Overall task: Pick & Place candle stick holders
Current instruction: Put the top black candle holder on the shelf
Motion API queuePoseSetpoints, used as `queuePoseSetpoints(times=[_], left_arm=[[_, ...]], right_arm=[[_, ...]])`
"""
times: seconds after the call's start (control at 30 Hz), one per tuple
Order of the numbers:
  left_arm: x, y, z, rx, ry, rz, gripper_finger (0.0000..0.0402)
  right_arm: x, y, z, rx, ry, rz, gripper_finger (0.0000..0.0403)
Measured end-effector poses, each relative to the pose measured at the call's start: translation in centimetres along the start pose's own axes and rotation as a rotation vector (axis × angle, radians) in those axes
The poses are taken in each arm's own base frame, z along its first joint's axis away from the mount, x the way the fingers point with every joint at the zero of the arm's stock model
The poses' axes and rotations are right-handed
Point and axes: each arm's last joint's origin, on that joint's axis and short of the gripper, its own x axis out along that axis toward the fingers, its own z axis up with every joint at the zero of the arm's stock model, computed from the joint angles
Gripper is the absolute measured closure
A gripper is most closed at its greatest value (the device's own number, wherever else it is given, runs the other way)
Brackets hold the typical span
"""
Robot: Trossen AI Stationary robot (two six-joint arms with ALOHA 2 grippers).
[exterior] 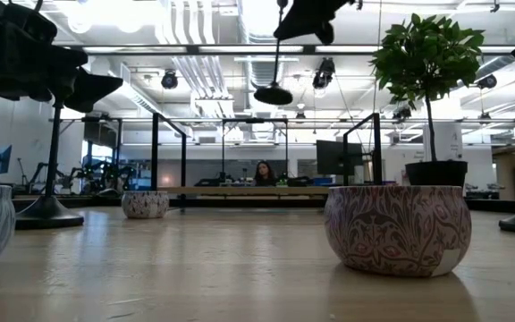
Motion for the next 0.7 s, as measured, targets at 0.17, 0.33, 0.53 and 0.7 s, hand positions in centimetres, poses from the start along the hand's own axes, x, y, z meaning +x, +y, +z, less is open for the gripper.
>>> queuePoseSetpoints(times=[0.17, 0.33, 0.53, 0.7], left_arm=[[0.0, 0.0, 0.0, 0.000, 0.000, 0.000, 0.0003], [0.0, 0.0, 0.0, 0.000, 0.000, 0.000, 0.0003], [0.0, 0.0, 0.0, 0.000, 0.000, 0.000, 0.0003], [0.0, 0.0, 0.0, 0.000, 0.000, 0.000, 0.0003]], right_arm=[[1.8, -1.7, 0.5, 0.002, 0.020, 0.010, 0.0392], [2.9, -3.6, 1.2, -0.012, 0.018, -0.025, 0.0392], [3.9, -6.0, 1.3, -0.011, 0.024, 0.001, 0.0392], [4.8, -8.2, 1.0, -0.029, 0.038, 0.028, 0.0392]])
